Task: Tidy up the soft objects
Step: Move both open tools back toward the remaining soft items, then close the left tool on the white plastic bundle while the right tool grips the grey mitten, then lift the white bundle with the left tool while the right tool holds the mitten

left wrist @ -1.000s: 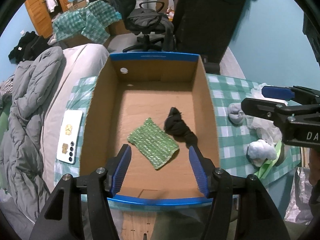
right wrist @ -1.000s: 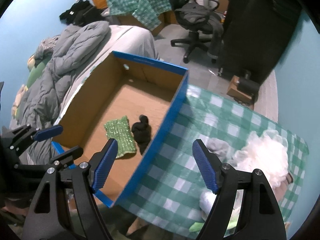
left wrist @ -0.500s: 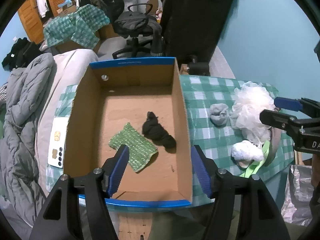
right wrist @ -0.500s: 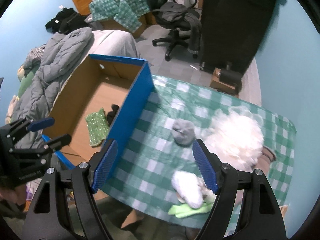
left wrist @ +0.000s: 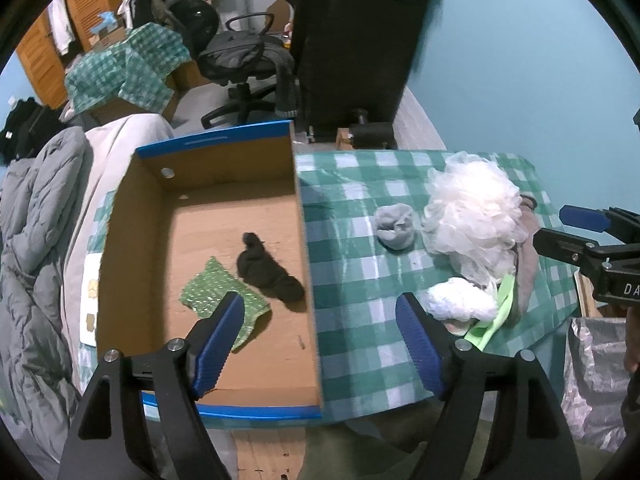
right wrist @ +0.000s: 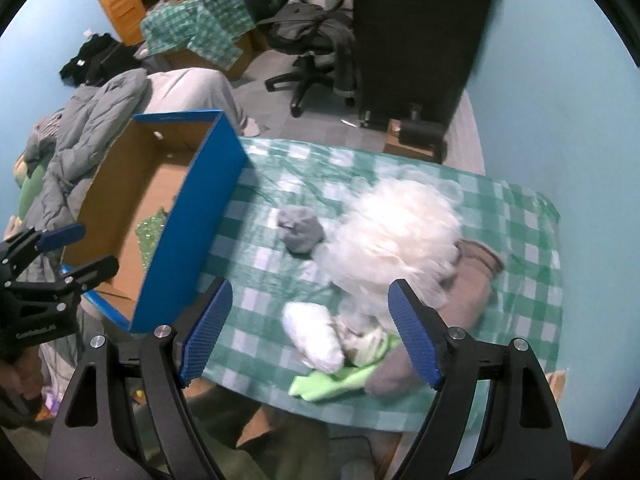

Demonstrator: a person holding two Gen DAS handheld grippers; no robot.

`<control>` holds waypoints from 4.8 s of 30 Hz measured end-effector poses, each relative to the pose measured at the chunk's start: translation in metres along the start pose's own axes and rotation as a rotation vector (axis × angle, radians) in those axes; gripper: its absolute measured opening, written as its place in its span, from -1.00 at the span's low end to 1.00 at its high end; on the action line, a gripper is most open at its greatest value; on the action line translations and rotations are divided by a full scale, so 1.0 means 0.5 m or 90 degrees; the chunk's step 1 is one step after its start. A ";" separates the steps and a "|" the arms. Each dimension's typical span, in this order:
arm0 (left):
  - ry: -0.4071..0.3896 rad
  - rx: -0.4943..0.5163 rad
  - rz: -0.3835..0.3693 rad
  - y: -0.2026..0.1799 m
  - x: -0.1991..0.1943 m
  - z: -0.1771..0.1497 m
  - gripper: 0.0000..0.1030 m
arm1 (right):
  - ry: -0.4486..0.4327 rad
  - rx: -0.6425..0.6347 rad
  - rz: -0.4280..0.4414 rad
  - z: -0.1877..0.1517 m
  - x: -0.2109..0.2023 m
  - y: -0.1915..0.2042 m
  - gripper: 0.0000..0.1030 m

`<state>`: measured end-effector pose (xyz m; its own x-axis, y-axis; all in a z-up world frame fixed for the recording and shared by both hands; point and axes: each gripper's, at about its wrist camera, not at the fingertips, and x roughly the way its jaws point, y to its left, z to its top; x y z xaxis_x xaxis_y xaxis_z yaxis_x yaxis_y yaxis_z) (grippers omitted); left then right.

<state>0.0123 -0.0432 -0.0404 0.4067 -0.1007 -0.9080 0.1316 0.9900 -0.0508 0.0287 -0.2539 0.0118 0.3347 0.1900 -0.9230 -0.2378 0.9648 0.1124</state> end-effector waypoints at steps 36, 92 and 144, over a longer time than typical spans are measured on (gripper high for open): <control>0.128 0.071 -0.084 -0.256 0.165 -0.023 0.57 | 0.062 0.134 -0.054 -0.147 0.035 -0.241 0.57; 0.217 0.049 0.036 -0.158 0.332 -0.040 0.57 | 0.154 0.208 -0.048 -0.129 0.209 -0.393 0.57; 0.146 -0.035 -0.004 -0.160 0.243 -0.111 -0.21 | 0.079 0.077 -0.063 -0.165 0.071 -0.286 -0.61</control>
<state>0.0009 -0.1292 -0.1697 0.1896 -0.0885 -0.9779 0.0813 0.9939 -0.0742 -0.0007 -0.4000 -0.0671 0.2343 0.0760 -0.9692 -0.0958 0.9939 0.0548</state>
